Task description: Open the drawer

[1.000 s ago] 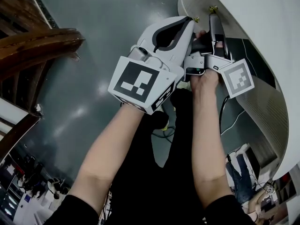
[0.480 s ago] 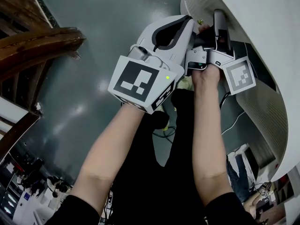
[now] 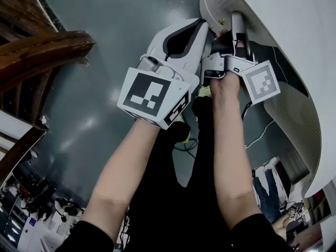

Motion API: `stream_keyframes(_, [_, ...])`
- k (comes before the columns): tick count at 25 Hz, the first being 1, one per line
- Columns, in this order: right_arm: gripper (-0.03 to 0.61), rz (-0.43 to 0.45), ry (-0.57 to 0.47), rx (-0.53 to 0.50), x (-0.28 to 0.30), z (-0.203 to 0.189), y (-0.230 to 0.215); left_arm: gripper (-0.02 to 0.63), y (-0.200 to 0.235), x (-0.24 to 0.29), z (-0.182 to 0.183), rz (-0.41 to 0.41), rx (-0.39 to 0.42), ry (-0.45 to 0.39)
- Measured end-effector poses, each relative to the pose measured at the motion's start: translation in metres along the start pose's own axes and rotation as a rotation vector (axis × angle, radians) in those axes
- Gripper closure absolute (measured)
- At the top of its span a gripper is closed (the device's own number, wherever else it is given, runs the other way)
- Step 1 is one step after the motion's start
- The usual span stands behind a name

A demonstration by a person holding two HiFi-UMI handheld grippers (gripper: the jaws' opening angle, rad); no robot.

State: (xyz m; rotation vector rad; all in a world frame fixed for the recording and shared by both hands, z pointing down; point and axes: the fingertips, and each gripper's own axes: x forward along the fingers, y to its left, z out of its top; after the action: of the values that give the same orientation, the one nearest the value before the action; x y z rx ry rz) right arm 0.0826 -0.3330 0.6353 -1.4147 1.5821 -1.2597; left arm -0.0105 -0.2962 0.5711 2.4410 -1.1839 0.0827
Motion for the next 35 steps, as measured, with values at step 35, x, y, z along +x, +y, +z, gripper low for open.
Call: stream_keyframes(35, [0.469,-0.063,0.257,0.014,-0.09,-0.136,0.012,0.606,-0.008,-0.123,-0.022,0.103,-0.023,0.088])
